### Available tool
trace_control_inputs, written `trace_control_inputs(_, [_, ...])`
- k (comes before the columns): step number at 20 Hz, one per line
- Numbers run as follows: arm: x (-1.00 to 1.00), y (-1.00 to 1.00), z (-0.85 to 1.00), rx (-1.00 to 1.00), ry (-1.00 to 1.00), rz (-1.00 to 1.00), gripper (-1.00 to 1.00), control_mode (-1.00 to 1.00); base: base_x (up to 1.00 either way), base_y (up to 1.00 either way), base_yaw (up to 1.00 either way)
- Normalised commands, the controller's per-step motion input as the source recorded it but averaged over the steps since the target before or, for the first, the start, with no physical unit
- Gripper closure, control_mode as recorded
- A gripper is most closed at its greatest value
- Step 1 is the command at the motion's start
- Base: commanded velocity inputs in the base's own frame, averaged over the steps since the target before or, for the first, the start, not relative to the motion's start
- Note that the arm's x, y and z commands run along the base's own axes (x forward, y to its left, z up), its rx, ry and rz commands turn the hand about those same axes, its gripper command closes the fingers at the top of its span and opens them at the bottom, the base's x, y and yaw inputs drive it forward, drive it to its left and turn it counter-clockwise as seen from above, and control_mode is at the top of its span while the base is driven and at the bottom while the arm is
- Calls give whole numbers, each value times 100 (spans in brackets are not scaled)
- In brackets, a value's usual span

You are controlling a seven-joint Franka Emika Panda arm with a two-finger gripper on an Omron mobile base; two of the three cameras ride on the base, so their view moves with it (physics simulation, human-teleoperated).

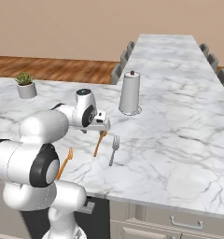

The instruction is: Organize the utensils by type. Pick up the wooden spoons from the counter and place them in the open cabinet. Then pick up the metallic utensils from the counter and place them in the open drawer.

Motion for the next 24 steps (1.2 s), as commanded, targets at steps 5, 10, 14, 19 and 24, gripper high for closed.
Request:
trace_control_inputs(5, [18, -2, -32, 0, 0, 0, -100, -100, 0, 0, 0])
trace_control_inputs(10, [18, 0, -31, 0, 0, 0, -100, -100, 0, 0, 0])
trace_control_inputs(14, [11, 0, -30, 0, 0, 0, -100, -100, 0, 0, 0])
trace_control_inputs(19, [10, 0, -25, 0, 5, 0, -100, -100, 0, 0, 0])
trace_control_inputs(24, [12, 0, -23, 0, 9, 0, -100, -100, 0, 0, 0])
